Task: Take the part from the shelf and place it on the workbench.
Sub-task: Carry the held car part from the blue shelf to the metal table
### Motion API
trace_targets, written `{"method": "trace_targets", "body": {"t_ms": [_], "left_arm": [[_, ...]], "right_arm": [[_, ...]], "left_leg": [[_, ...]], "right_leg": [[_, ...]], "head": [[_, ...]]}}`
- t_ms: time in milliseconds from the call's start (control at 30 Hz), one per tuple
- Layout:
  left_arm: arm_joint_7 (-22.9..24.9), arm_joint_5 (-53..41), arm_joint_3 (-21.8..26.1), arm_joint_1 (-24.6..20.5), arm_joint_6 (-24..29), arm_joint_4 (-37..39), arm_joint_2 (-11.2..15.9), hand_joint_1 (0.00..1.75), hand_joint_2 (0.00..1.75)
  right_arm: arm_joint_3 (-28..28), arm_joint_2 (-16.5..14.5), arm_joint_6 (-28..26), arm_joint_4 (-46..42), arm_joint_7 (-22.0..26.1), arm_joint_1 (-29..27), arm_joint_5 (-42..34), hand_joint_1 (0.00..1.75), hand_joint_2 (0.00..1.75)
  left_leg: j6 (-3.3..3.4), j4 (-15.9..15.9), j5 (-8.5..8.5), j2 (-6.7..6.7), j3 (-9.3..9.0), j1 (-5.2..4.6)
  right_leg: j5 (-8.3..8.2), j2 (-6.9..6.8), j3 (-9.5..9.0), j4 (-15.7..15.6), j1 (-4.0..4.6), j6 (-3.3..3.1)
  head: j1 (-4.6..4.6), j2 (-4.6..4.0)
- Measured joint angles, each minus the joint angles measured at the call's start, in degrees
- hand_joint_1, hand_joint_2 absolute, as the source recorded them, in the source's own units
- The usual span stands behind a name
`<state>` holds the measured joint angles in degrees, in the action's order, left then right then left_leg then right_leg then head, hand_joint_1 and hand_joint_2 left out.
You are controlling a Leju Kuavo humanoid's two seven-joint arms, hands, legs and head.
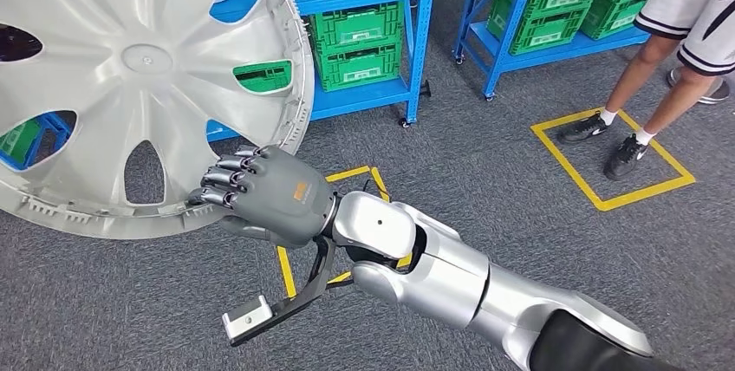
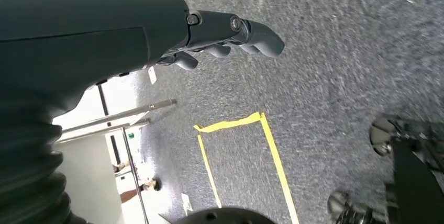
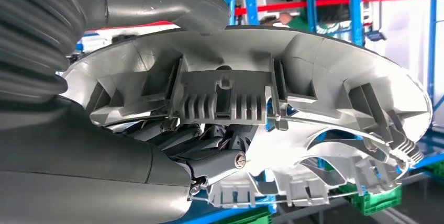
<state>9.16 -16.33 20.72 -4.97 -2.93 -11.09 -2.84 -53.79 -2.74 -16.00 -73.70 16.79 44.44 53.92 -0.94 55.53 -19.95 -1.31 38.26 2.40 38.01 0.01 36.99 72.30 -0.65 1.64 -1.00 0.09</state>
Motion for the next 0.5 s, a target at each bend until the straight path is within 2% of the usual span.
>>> {"method": "trace_targets", "body": {"t_ms": [33,67,133,167,200,233,300,333,367,433,467,500], "left_arm": [[0.0,-0.01,0.0,0.01,0.0,0.01,-0.02,0.0,1.75],[0.0,-0.01,0.0,0.0,0.0,0.01,-0.04,0.0,1.75],[0.0,-0.04,0.0,-0.07,0.0,-0.03,-0.08,0.0,1.75],[0.03,-0.05,0.0,-0.1,0.0,-0.06,-0.07,0.0,1.75],[0.09,-0.07,0.0,-0.09,0.0,-0.09,-0.04,0.0,1.75],[0.15,-0.08,0.0,-0.04,0.0,-0.11,-0.02,0.0,1.75],[0.21,-0.1,0.0,0.12,0.0,-0.06,-0.07,0.0,1.75],[0.15,-0.11,0.0,0.18,0.0,-0.03,-0.1,0.0,1.75],[0.14,-0.14,0.0,0.19,0.0,-0.01,-0.13,0.0,1.75],[0.13,-0.17,0.0,0.1,-0.01,0.0,-0.14,0.0,1.75],[0.14,-0.17,0.0,0.06,-0.01,0.0,-0.14,0.0,1.75],[0.1,-0.17,0.0,0.05,-0.02,0.0,-0.14,0.0,1.75]], "right_arm": [[-0.01,0.14,0.0,0.0,0.03,-0.16,0.0,1.75,1.75],[-0.01,0.24,0.0,0.0,-0.01,-0.25,-0.01,1.75,1.75],[0.0,0.37,0.01,0.0,-0.09,-0.31,-0.03,1.75,1.75],[0.01,0.43,0.01,0.0,-0.07,-0.34,-0.04,1.75,1.75],[0.01,0.48,0.02,0.0,-0.05,-0.41,-0.04,1.75,1.75],[0.01,0.51,0.04,0.0,-0.01,-0.47,-0.02,1.75,1.75],[-0.02,0.44,0.05,0.0,-0.02,-0.49,0.04,1.75,1.75],[-0.03,0.34,0.04,0.0,-0.05,-0.46,0.08,1.75,1.75],[-0.03,0.25,0.03,0.0,-0.1,-0.44,0.11,1.75,1.75],[-0.02,0.2,0.01,0.0,-0.16,-0.47,0.22,1.75,1.75],[-0.02,0.21,0.01,0.0,-0.18,-0.53,0.3,1.75,1.75],[-0.02,0.22,0.02,0.0,-0.17,-0.61,0.36,1.75,1.75]], "left_leg": [[-0.18,0.29,0.13,-0.47,0.43,0.1],[-0.41,0.66,0.28,-1.0,0.9,0.26],[-1.14,1.57,0.61,-2.1,1.93,0.51],[-1.55,1.97,0.75,-2.58,2.35,0.51],[-1.98,2.13,0.94,-3.0,2.66,0.45],[-2.42,1.95,1.24,-3.41,2.77,0.41],[-3.08,1.45,1.85,-3.69,2.98,0.54],[-3.19,1.96,1.39,-2.98,3.34,0.55],[-3.19,3.78,0.01,-1.87,4.16,0.49],[-3.01,11.42,-4.91,0.38,6.95,0.22],[-2.98,15.83,-7.27,0.82,8.36,0.12],[-2.91,18.93,-8.79,0.96,9.07,0.03]], "right_leg": [[-0.55,0.02,-0.23,-0.17,-0.21,0.21],[-2.01,0.18,-1.65,-2.63,-0.44,0.39],[-4.98,1.61,-5.48,-10.08,-0.69,0.58],[-5.85,2.41,-6.54,-12.4,-0.68,0.24],[-6.17,2.93,-6.8,-13.34,-0.56,-0.27],[-6.31,2.95,-6.45,-12.99,-0.31,-0.93],[-6.94,1.86,-6.21,-12.99,-0.27,-2.24],[-7.31,1.28,-6.13,-13.07,-0.25,-2.78],[-7.68,0.65,-5.99,-13.15,-0.25,-3.25],[-8.19,-0.63,-5.5,-13.19,-0.05,-3.81],[-8.36,-1.33,-5.17,-13.15,0.1,-3.9],[-8.49,-2.05,-4.88,-13.12,0.26,-3.93]], "head": [[0.0,0.0],[-0.01,0.0],[-0.03,0.0],[-0.08,0.0],[-0.08,0.0],[-0.03,0.0],[0.08,0.0],[0.16,0.0],[0.24,0.0],[0.48,0.0],[0.55,0.0],[0.57,0.0]]}}
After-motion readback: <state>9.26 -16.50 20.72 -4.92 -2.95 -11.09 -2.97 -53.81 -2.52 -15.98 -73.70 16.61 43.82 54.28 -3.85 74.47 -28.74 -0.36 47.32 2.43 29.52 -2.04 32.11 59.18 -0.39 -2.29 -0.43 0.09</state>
